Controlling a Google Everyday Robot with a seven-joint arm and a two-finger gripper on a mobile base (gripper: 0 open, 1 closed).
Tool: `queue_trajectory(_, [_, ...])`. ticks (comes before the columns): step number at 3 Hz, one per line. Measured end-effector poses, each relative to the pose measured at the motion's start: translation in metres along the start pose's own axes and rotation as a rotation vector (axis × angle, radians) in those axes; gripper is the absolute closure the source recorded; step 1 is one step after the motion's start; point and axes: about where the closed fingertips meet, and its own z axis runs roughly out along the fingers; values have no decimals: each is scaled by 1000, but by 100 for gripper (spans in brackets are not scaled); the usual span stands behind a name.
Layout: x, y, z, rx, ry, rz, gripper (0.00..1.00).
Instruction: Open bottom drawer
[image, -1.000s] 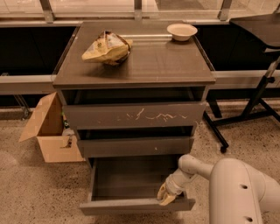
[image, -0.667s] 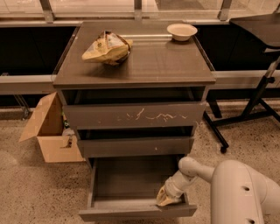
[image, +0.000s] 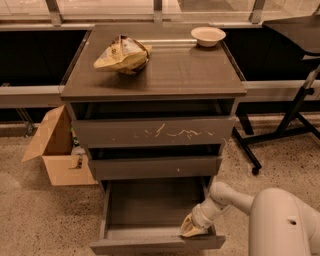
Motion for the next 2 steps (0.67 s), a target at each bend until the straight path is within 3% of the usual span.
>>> queue_trajectory(2, [-6, -21, -51, 101, -36, -62, 38])
